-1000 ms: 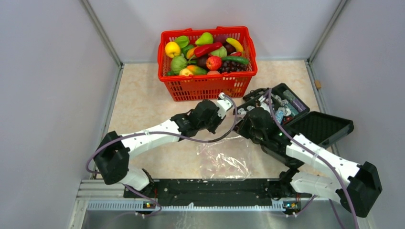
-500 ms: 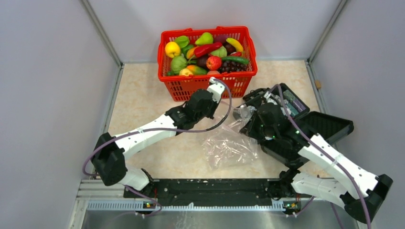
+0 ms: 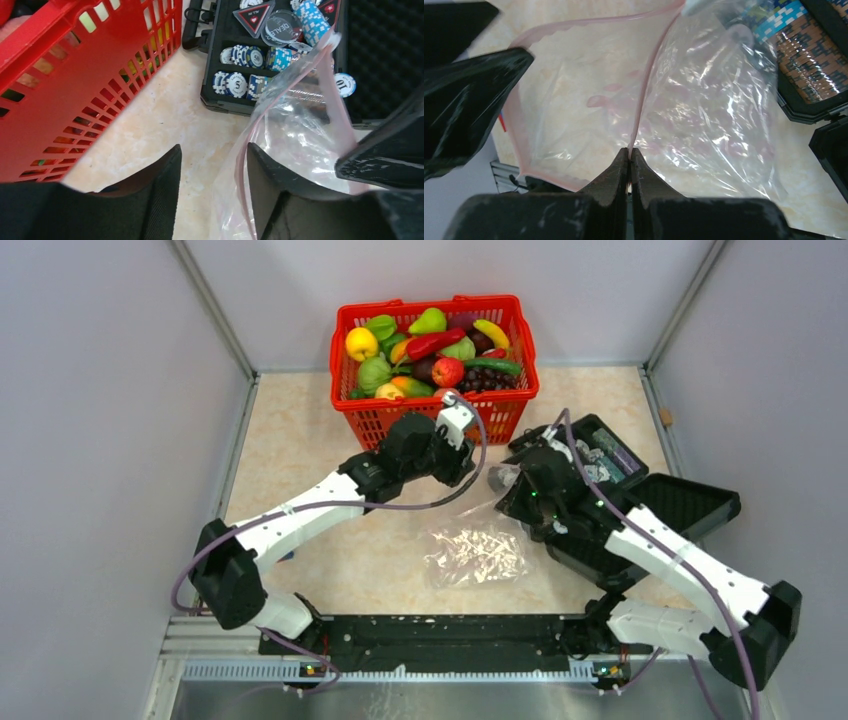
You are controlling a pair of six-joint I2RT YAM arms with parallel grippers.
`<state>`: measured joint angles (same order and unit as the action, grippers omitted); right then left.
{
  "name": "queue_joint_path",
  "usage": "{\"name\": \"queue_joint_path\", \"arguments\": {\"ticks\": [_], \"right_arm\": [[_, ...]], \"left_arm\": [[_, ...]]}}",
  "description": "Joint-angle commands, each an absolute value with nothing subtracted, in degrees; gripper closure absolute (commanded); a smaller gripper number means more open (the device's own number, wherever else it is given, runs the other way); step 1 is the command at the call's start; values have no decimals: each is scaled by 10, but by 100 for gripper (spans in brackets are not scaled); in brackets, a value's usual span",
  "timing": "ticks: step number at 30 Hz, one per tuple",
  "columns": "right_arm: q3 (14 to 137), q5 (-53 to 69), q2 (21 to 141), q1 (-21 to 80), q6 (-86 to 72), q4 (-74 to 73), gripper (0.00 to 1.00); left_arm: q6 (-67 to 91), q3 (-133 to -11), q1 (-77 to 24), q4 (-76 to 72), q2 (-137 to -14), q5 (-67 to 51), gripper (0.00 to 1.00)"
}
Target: Place the food in the zip-top bag and seal the zipper
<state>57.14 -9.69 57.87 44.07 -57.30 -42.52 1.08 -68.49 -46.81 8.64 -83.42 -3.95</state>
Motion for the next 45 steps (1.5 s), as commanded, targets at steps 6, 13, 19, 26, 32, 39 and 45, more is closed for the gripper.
{"name": "queue_joint_path", "arguments": {"ticks": [6,13,19,26,32,39,45], "right_arm": [[539,-54,641,417,-596,-282,100],[547,-33,687,410,-593,-237,100],[560,-28,717,403,-589,-219,100],[562,-21,725,400,-585,-207,100],[559,-20,721,400,-583,-208,100],[560,-11,715,400,-583,-203,100],[559,-4,716,399,-583,-197,100]], "left_arm": [[-13,-711,-410,105,-770,-105,21],[-42,-737,-376,114,-742,-90,2],[-13,-830,-280,135,-789,-107,1],[64,-1002,-194,182,-922,-193,2],[12,-1120,-177,214,-1049,-268,7],[-57,-1161,-129,168,-1132,-366,7],[-92,-1170,-103,121,-1179,-411,5]]}}
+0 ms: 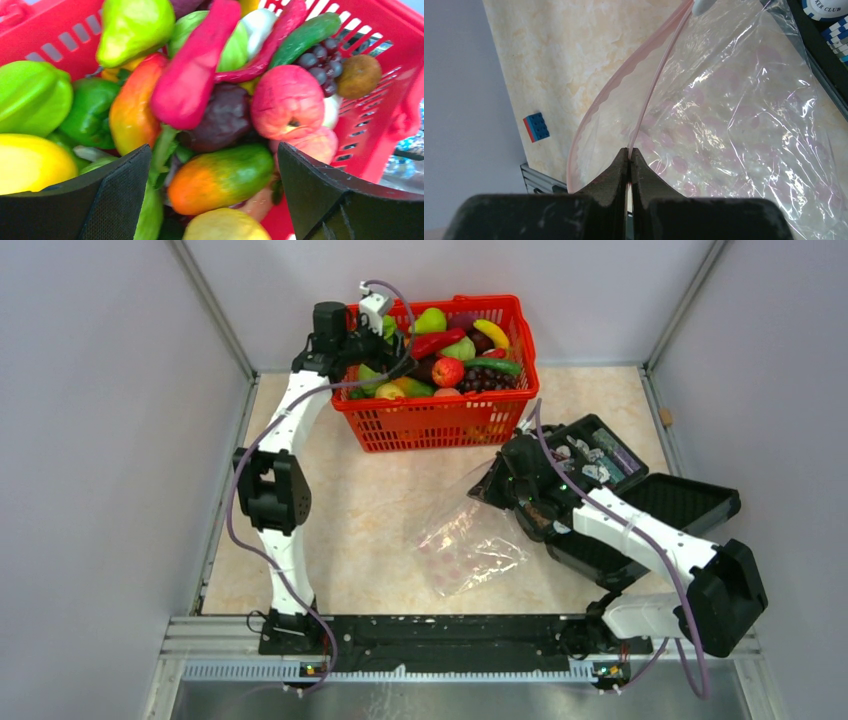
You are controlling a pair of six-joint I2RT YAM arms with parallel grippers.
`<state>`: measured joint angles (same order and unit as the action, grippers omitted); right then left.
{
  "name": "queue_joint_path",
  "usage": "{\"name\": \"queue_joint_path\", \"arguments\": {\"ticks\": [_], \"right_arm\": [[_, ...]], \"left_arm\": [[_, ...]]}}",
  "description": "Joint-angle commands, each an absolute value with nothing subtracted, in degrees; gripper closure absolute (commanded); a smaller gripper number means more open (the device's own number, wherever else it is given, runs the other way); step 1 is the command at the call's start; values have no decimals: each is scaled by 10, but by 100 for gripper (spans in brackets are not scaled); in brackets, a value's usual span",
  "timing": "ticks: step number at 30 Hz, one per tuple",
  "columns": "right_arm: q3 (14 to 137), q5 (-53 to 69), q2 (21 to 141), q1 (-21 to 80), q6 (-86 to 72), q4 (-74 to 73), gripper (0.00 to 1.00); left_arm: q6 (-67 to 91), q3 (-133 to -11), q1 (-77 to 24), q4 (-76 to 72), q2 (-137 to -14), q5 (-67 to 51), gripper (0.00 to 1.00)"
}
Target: Place the food in the zip-top bag and seal the zipper
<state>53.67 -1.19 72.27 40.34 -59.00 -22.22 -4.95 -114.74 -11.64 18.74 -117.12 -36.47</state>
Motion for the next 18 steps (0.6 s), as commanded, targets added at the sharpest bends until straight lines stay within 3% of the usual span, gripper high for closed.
{"name": "queue_joint_path", "arguments": {"ticks": [1,11,18], "right_arm": [[558,-2,717,400,-583,-195,100],[562,5,733,400,-581,-191,100],[568,18,739,400,-579,-192,100]], "left_arm": [[-99,-1163,-102,103,-1181,-413,5],[-115,-1178,-102,17,-1237,-470,17],[-99,-1221,-103,5,-1288,-459,38]]}}
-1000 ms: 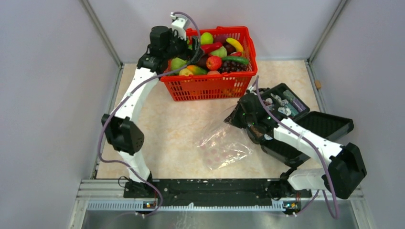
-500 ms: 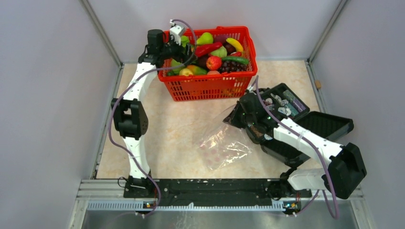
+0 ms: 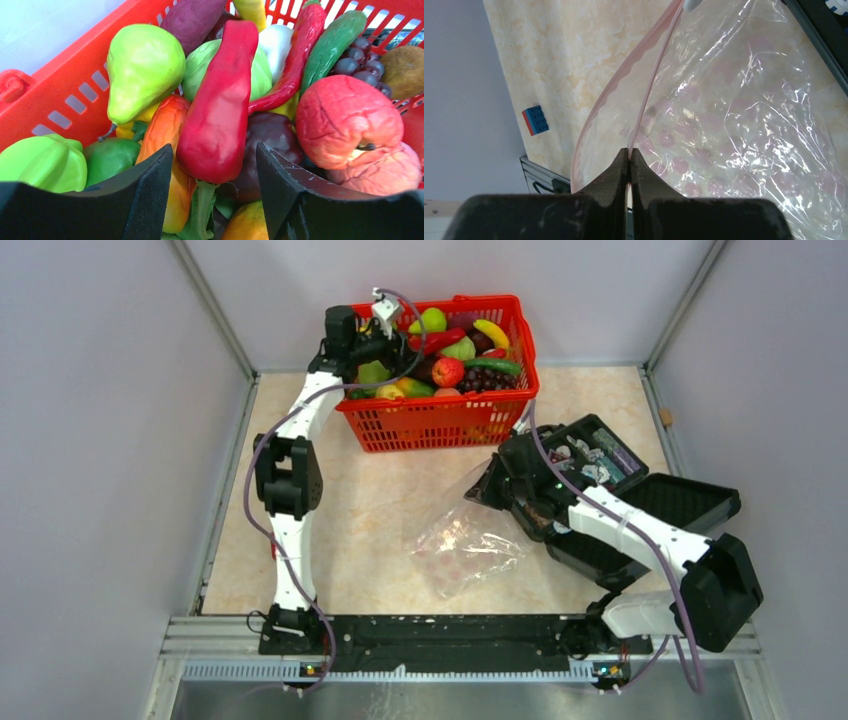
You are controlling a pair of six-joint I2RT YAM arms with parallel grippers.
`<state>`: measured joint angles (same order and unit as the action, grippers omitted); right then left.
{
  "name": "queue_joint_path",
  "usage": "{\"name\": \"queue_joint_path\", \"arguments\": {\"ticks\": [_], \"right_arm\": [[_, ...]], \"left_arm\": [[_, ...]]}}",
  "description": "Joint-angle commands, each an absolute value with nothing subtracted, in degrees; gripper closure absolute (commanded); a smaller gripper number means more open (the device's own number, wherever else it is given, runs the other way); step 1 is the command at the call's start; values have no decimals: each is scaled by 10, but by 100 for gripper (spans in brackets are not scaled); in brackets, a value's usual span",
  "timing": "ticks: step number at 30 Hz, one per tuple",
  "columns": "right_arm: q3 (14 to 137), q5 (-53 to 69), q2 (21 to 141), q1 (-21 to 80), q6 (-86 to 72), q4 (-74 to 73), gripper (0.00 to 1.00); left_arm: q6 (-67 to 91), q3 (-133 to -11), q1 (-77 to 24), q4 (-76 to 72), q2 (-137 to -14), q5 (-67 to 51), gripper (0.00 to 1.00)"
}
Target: Place the food in the zip-top bag and seal the zipper
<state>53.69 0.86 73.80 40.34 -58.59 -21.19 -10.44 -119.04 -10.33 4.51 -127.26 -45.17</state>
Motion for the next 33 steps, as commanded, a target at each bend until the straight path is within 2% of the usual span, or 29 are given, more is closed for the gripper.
{"name": "queue_joint_path", "arguments": {"ticks": [1,7,10,11,15,20,26,31,33], "right_arm": [[568,16,740,400,-578,-193,100],[569,7,738,400,-581,-193,100],[568,6,739,400,-582,-195,100],[567,6,740,400,-582,-195,100],[564,3,740,400,-583,-196,100],[567,-16,740,400,-585,-194,100],[571,-18,739,400,-594,-184,100],[570,-35,731,400,-606,-180,100],[565,-46,724,400,-618,-178,100]], "left_arm": [[-99,-1218,-103,5,-1287,-458,41],[-101,-1152,-108,-13,-1238,-447,78],[-91,-1101,-111,-47,-1194,-438,94],[-87,-1086,-112,-57,-1177,-432,96],[-79,-1015,-112,-84,-1103,-389,100],[-75,-946,-112,-71,-980,-377,100],[-79,-851,-142,44,-825,-386,100],[-4,-735,-201,111,-712,-325,100],[-4,-719,-248,174,-689,-262,100]]}}
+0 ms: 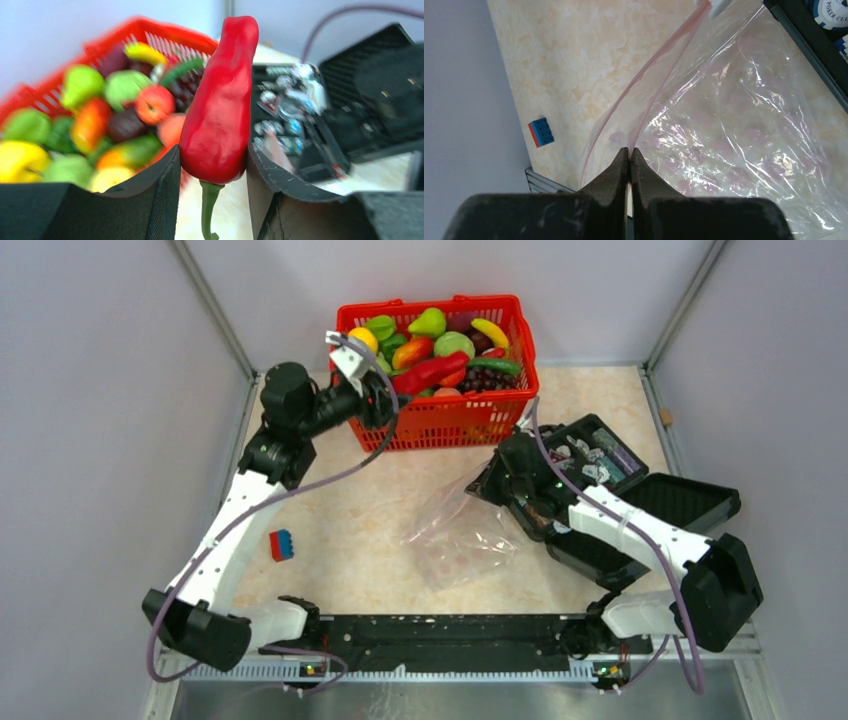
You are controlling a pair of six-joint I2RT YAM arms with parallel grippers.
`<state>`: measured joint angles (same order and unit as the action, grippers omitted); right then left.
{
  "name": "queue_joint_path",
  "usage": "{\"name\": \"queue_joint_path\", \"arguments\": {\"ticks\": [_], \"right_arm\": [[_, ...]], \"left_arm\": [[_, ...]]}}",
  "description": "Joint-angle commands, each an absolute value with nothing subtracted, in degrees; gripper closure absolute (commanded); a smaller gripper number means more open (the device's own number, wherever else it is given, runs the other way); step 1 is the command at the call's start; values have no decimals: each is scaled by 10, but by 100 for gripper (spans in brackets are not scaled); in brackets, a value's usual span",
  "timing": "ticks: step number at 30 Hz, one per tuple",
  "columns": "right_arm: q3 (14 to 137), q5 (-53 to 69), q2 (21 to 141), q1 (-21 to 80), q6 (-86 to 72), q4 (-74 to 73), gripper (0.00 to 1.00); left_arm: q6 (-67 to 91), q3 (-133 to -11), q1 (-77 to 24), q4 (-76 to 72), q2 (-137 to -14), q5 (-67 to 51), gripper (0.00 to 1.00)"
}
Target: Place the food in the zip-top bag and seal the zipper
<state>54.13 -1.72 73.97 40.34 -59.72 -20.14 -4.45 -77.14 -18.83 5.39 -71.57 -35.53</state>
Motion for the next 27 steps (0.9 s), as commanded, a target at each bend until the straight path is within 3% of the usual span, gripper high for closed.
{"name": "queue_joint_path", "arguments": {"ticks": [1,8,16,23,27], "right_arm": [[563,-50,720,400,-623,-174,100],[556,-83,699,400,-654,-177,100],[548,-98,686,400,-684,-179,100],[548,-118,695,400,-688,-192,100],[548,-117,703,400,-689,-187,100]], "left_arm": [[-2,-714,-268,205,-682,-240,100],[17,-684,-363,314,-640,-105,100],[5,-731,-447,411,-668,13,100],[6,-753,-469,403,-653,46,100],[-2,-758,-471,394,-625,5,100]]}}
